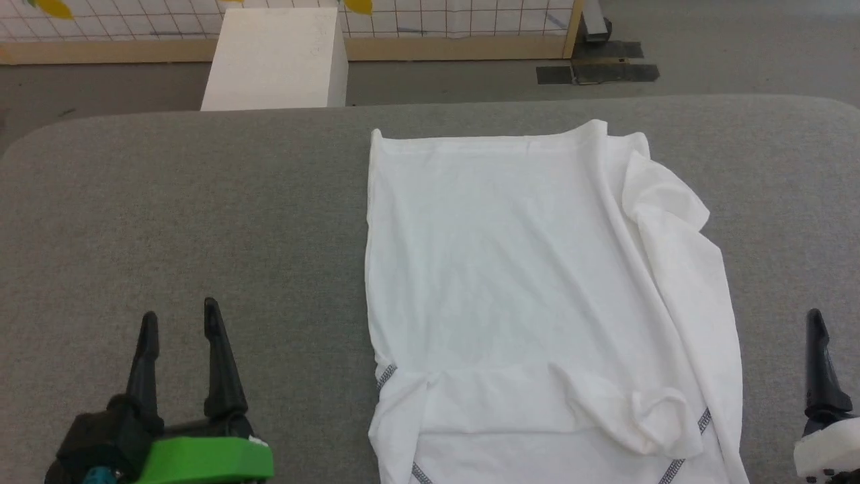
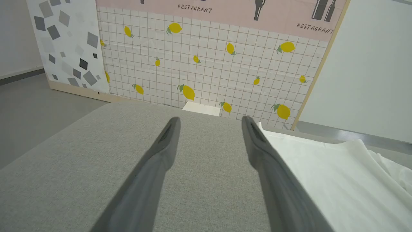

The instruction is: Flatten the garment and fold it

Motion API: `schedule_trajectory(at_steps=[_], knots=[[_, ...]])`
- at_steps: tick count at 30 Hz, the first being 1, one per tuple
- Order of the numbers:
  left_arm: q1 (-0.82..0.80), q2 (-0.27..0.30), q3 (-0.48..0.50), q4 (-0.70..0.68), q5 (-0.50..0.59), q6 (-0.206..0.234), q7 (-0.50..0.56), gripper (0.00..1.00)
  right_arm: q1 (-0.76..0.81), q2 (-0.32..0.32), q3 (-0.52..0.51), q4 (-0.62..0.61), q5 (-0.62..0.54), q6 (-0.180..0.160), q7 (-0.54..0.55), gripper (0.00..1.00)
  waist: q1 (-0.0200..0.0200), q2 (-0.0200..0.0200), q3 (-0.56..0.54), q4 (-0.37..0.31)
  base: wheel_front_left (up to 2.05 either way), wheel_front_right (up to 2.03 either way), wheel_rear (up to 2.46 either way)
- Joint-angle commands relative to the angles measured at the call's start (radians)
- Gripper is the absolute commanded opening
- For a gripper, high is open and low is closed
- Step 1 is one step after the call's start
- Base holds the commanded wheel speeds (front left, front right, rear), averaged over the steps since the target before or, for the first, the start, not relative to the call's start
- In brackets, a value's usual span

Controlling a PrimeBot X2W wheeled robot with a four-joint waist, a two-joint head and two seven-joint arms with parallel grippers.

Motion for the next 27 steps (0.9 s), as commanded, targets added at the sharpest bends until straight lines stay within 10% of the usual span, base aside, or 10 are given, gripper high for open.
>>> schedule_trajectory(at_steps=[1,8,20,27], knots=[[0.024,-0.024,0.015,0.006,0.029,-0.021,-0.003,1.00,0.009,0.001,-0.003,0.006,0.008,-0.002,-0.010,1.00,0.0000,0.0000,0.010,0.012,0.00,0.00,0.00],[0.022,-0.118,0.075,0.019,0.104,-0.117,-0.003,1.00,-0.104,-0.009,0.004,-0.039,-0.011,-0.002,0.024,1.00,0.0000,0.0000,0.066,0.017,0.00,0.00,0.00],[-0.043,-0.193,0.120,0.066,0.184,-0.222,-0.004,1.00,-0.475,-0.288,0.091,0.000,0.092,-0.002,0.320,1.00,0.0000,0.0000,0.217,0.019,0.00,0.00,0.00],[-0.093,-0.222,0.097,0.089,0.218,-0.263,-0.004,1.00,-0.641,-0.343,0.097,0.124,0.142,-0.002,0.474,1.00,0.0000,0.0000,0.301,0.055,0.00,0.00,0.00]])
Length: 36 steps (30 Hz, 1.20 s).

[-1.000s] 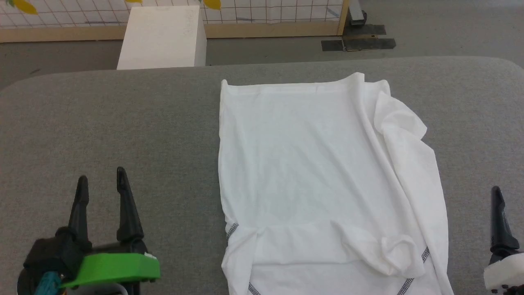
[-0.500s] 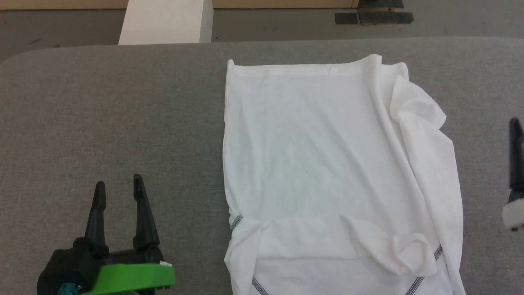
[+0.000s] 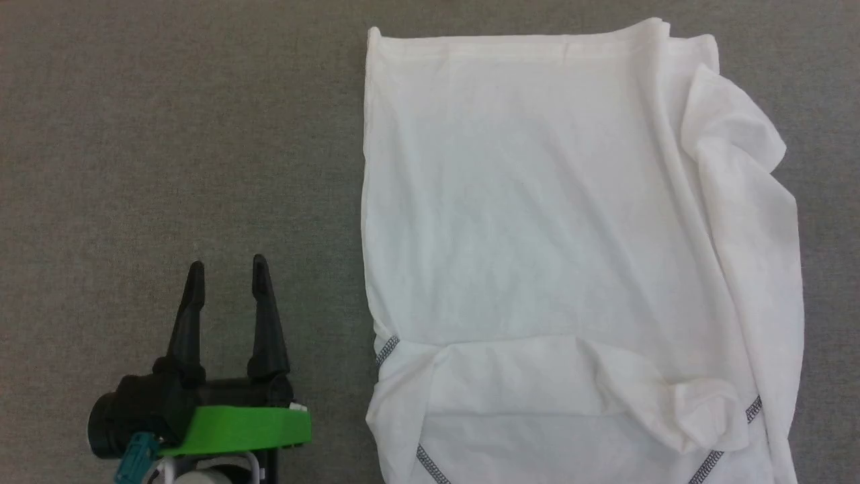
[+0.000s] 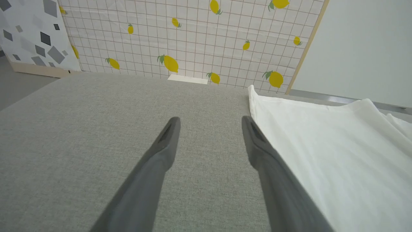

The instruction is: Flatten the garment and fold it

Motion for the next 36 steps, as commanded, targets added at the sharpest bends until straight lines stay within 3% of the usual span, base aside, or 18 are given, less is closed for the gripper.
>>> schedule_trajectory(at_steps=[1,8,16,17,18,19,20,28,36], knots=[[-0.023,-0.012,-0.004,0.007,0.015,-0.010,-0.004,1.00,-0.023,-0.011,0.002,0.024,0.000,-0.002,0.018,1.00,0.0000,0.0000,0.052,0.033,0.00,0.00,0.00],[-0.055,-0.039,-0.020,0.027,0.037,-0.032,-0.004,1.00,-0.063,-0.078,0.041,0.147,0.005,-0.002,0.122,1.00,0.0000,0.0000,0.110,0.092,0.00,0.00,0.00],[-0.063,-0.056,-0.024,0.022,0.055,-0.045,-0.004,1.00,-0.055,-0.097,0.046,0.218,0.003,-0.002,0.123,1.00,0.0000,0.0000,0.148,0.150,0.00,0.00,0.00],[-0.064,-0.057,-0.025,0.023,0.057,-0.047,-0.004,1.00,-0.050,-0.096,0.046,0.230,0.003,-0.002,0.126,0.95,0.0000,0.0000,0.149,0.154,0.00,0.00,0.00],[-0.065,-0.058,-0.025,0.024,0.058,-0.048,-0.004,1.00,-0.047,-0.096,0.050,0.241,0.007,-0.002,0.132,0.38,0.0000,0.0000,0.149,0.156,0.00,0.00,0.00],[-0.065,-0.059,-0.024,0.025,0.059,-0.049,-0.004,1.00,-0.042,-0.094,0.051,0.256,0.011,-0.002,0.140,0.11,0.0000,0.0000,0.148,0.157,0.00,0.00,0.00],[-0.066,-0.059,-0.023,0.027,0.060,-0.050,-0.004,1.00,-0.040,-0.091,0.049,0.263,0.012,-0.002,0.144,0.00,0.0000,0.0000,0.146,0.157,0.00,0.00,0.00],[-0.054,-0.048,-0.012,0.047,0.062,-0.056,-0.004,1.00,-0.044,-0.087,0.007,0.297,-0.028,-0.002,0.084,0.00,0.0000,0.0000,0.083,0.123,0.00,0.00,0.00],[-0.015,-0.019,0.010,0.065,0.046,-0.057,0.006,1.00,-0.013,-0.103,-0.097,0.328,-0.082,-0.002,0.009,0.00,0.0000,0.0000,-0.056,0.059,0.00,0.00,0.00]])
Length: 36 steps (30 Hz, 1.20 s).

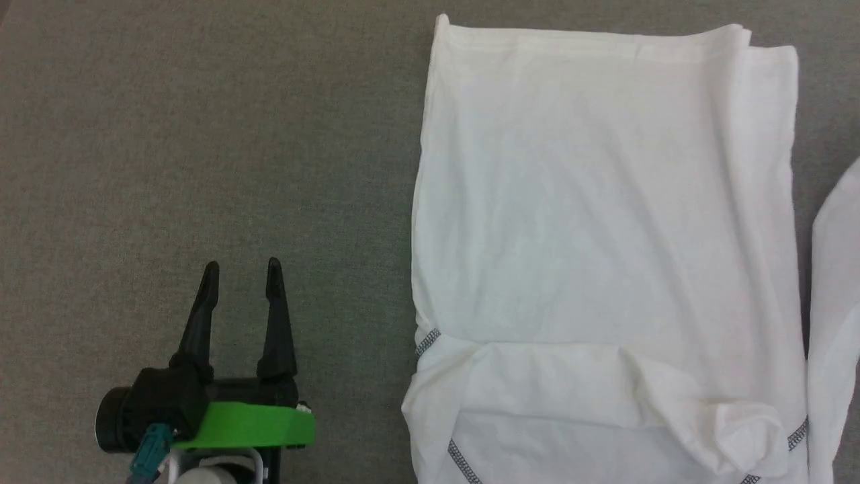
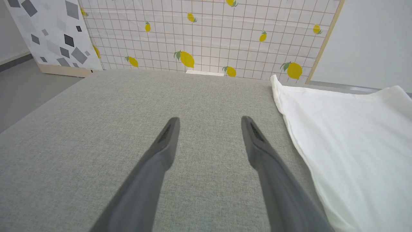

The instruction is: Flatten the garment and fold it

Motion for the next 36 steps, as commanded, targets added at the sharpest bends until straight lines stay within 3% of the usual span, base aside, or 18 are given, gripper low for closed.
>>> schedule_trajectory(at_steps=[1,13,19,27,36], knots=[[0.020,0.013,0.008,0.000,-0.007,0.000,0.005,1.00,0.030,-0.013,-0.030,0.006,-0.009,-0.002,-0.010,0.00,-0.0001,0.0000,-0.094,-0.057,0.00,0.00,0.00],[0.106,0.045,0.043,-0.030,-0.032,0.016,0.023,1.00,0.231,-0.053,-0.298,-0.007,-0.032,-0.002,-0.037,0.00,-0.0001,0.0000,-0.215,-0.129,0.00,0.00,0.00],[0.143,0.052,0.059,-0.043,-0.043,0.027,0.027,1.00,0.299,-0.049,-0.359,-0.040,-0.026,-0.002,-0.049,0.00,-0.0001,0.0000,-0.252,-0.157,0.00,0.00,0.00],[0.168,0.054,0.066,-0.051,-0.055,0.035,0.028,1.00,0.285,-0.015,-0.248,-0.181,0.070,-0.002,-0.026,0.00,-0.0001,0.0000,-0.280,-0.186,0.00,0.00,0.00],[0.160,0.057,0.058,-0.057,-0.057,0.035,0.032,1.00,0.268,0.059,0.014,-0.444,0.225,-0.002,0.064,0.00,-0.0001,0.0000,-0.269,-0.173,0.00,0.00,0.00]])
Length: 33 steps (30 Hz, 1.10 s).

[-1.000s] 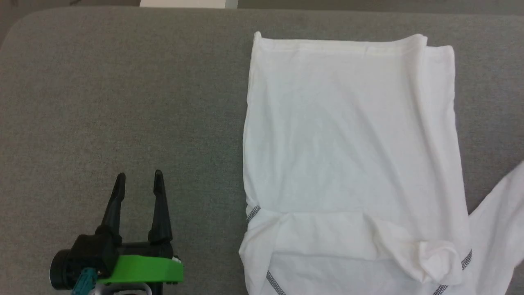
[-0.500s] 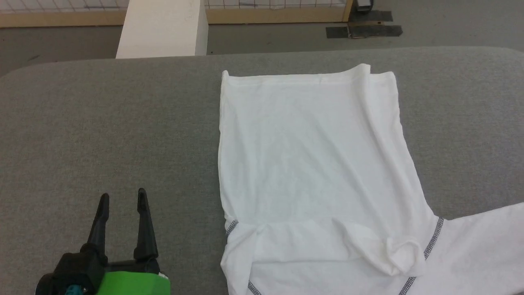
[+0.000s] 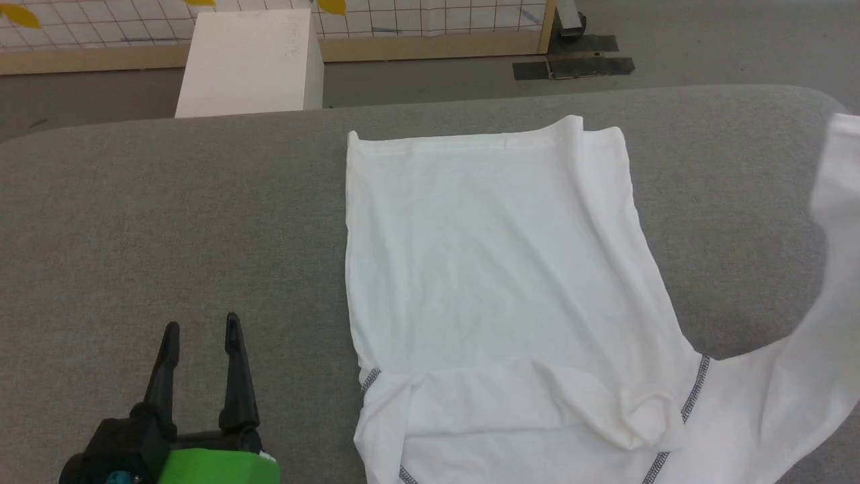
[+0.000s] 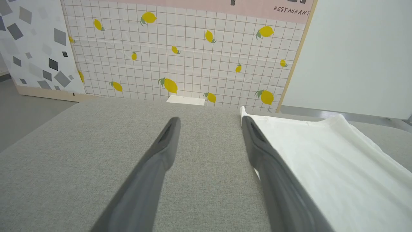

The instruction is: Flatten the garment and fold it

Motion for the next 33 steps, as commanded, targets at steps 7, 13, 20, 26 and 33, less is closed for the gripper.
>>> schedule_trajectory(at_steps=[7,13,20,26,33], knots=[[-0.011,0.005,-0.015,0.004,-0.002,0.000,0.002,1.00,-0.036,0.087,0.234,-0.167,0.042,-0.002,0.087,0.00,0.0000,0.0000,0.021,0.052,0.00,0.00,0.00],[-0.025,-0.006,-0.031,0.018,-0.003,-0.003,-0.003,1.00,-0.056,0.148,0.430,-0.199,0.051,-0.002,0.133,0.00,0.0000,0.0000,0.030,0.106,0.00,0.00,0.00],[-0.033,-0.015,-0.046,0.037,-0.007,-0.010,-0.009,1.00,-0.079,0.183,0.656,-0.118,0.062,-0.002,0.124,0.00,0.0000,0.0000,0.029,0.159,0.00,0.00,0.00],[-0.044,-0.020,-0.060,0.058,-0.011,-0.018,-0.010,1.00,-0.073,0.177,0.803,0.040,0.027,-0.002,0.055,0.00,0.0000,0.0000,0.025,0.192,0.00,0.00,0.00],[-0.059,-0.025,-0.076,0.080,-0.014,-0.023,-0.010,1.00,-0.087,0.200,0.906,0.270,-0.019,-0.002,-0.077,1.00,0.0000,0.0000,0.018,0.209,0.00,0.00,0.00]])
